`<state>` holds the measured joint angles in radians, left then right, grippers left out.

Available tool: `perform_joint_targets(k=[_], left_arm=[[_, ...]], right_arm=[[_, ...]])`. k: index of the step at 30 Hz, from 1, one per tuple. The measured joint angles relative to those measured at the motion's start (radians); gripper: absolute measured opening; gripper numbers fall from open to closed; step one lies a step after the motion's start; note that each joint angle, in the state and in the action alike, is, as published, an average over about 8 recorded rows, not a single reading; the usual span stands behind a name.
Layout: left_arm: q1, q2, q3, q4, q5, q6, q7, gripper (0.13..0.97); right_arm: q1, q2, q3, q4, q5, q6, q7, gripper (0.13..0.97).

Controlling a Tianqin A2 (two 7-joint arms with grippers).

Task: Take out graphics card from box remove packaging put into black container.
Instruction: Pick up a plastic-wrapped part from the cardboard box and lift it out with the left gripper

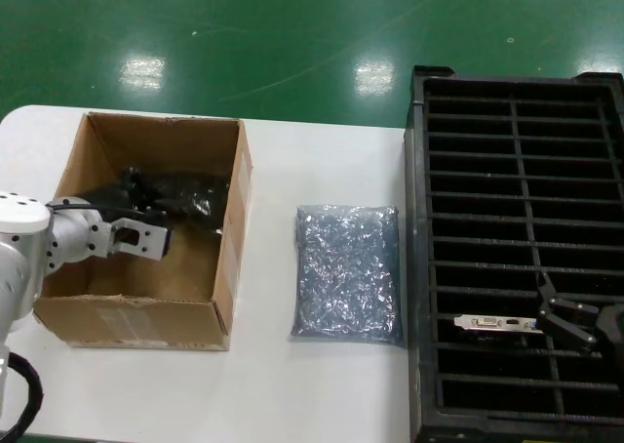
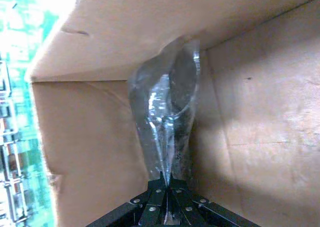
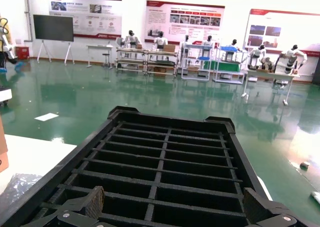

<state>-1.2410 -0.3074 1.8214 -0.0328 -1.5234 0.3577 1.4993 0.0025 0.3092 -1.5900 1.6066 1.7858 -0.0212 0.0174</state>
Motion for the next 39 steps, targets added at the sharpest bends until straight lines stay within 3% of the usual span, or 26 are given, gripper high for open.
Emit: perform_joint_targets(k=[9,14,17,22,27,32,39], left_arm=[[-0.010,-0.006,-0.057,-0.043,-0.057,0.028,0.104,0.140],[0.015,-0.027,-0.047,-0.144,-0.048,0.046,0.064,0.140],[0.055,-0.055,-0.019,-0.258,-0.015,0.057,-0.035,0.140],[0.136,-0.121,0.026,-0.486,0.065,0.077,-0.257,0.140],[0.214,-0.198,0.043,-0.713,0.148,0.087,-0.471,0.140],[0.294,-0.275,0.026,-0.941,0.217,0.093,-0.666,0.140],[0.426,-0.368,-0.044,-1.260,0.306,0.125,-0.920,0.140]], right_arm=[[0.000,0.000,0.000,0.000,0.000,0.000,0.000,0.966],[0.000,0.000,0.000,0.000,0.000,0.000,0.000,0.966],[0.000,0.000,0.000,0.000,0.000,0.000,0.000,0.966],[0.000,0.000,0.000,0.000,0.000,0.000,0.000,0.966],[0.000,0.000,0.000,0.000,0.000,0.000,0.000,0.966],[0.000,0.000,0.000,0.000,0.000,0.000,0.000,0.966],[0.000,0.000,0.000,0.000,0.000,0.000,0.000,0.966]])
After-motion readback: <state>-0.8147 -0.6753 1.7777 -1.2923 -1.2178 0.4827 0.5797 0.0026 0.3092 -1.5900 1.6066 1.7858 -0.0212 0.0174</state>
